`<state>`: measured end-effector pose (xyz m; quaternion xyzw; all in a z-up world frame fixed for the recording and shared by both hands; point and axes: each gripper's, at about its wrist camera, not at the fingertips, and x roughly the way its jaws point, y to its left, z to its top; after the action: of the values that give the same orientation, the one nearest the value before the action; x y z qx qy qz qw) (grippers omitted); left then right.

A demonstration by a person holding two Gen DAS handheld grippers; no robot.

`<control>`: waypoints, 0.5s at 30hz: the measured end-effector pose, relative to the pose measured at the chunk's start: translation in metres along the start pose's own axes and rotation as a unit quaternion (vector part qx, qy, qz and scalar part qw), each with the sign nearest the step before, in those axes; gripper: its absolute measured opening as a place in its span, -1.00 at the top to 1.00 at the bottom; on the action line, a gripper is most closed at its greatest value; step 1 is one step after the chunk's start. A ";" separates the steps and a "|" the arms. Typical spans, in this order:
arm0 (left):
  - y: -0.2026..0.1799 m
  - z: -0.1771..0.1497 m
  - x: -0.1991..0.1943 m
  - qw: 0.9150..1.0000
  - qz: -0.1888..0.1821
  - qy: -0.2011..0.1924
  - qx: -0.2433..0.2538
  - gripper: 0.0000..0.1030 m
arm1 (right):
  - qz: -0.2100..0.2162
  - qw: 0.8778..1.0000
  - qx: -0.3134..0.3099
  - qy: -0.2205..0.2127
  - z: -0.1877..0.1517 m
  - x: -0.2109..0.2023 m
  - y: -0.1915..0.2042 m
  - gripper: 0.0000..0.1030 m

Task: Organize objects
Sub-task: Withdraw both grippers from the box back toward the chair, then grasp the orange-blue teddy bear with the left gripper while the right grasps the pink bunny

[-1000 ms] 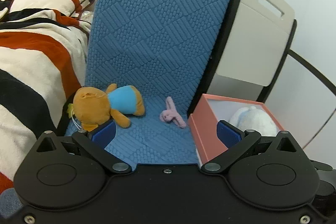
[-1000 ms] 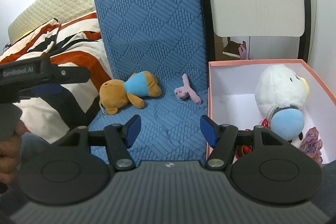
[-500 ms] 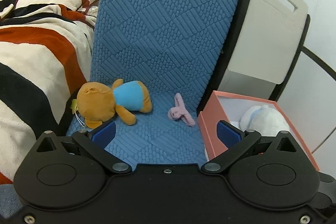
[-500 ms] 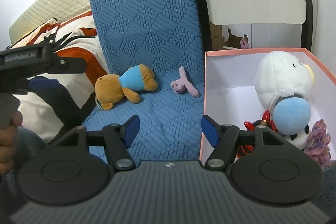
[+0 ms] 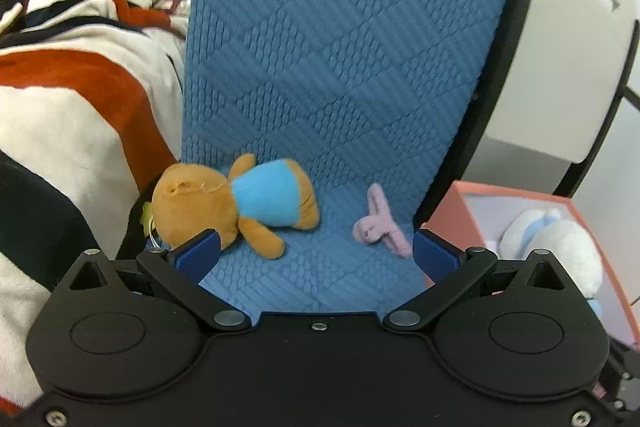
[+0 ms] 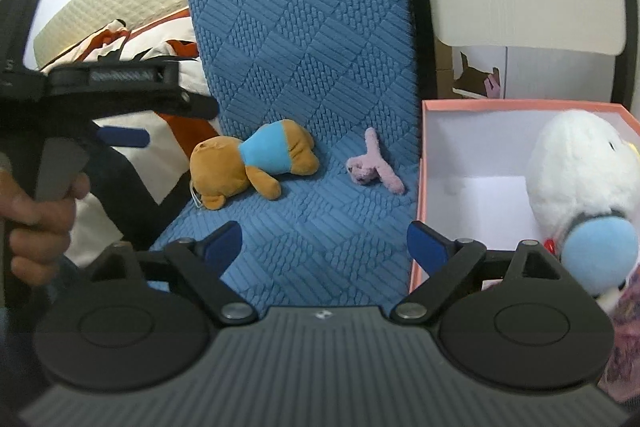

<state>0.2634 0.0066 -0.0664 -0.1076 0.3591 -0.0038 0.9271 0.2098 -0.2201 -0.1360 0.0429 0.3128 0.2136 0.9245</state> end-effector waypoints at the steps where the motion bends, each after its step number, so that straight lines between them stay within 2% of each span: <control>1: 0.003 0.000 0.007 1.000 0.003 0.006 -0.001 -0.99 | 0.001 1.000 -0.003 -0.001 0.002 0.004 0.001 -0.76; 6: 0.014 0.002 0.034 0.999 0.030 0.032 0.006 -0.99 | -0.001 0.999 -0.032 -0.008 0.009 0.024 0.009 -0.76; 9: 0.029 0.007 0.051 0.998 0.029 0.053 -0.014 -0.99 | -0.002 0.999 -0.041 -0.006 0.016 0.041 0.013 -0.76; 15: 0.050 0.019 0.087 0.995 0.050 0.086 -0.025 -0.99 | -0.016 0.998 -0.058 -0.003 0.031 0.078 0.017 -0.72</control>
<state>0.3372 0.0516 -0.1201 -0.1118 0.4426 0.0420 0.8887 0.2778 -0.1698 -0.1516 -0.0151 0.2983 0.2163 0.9295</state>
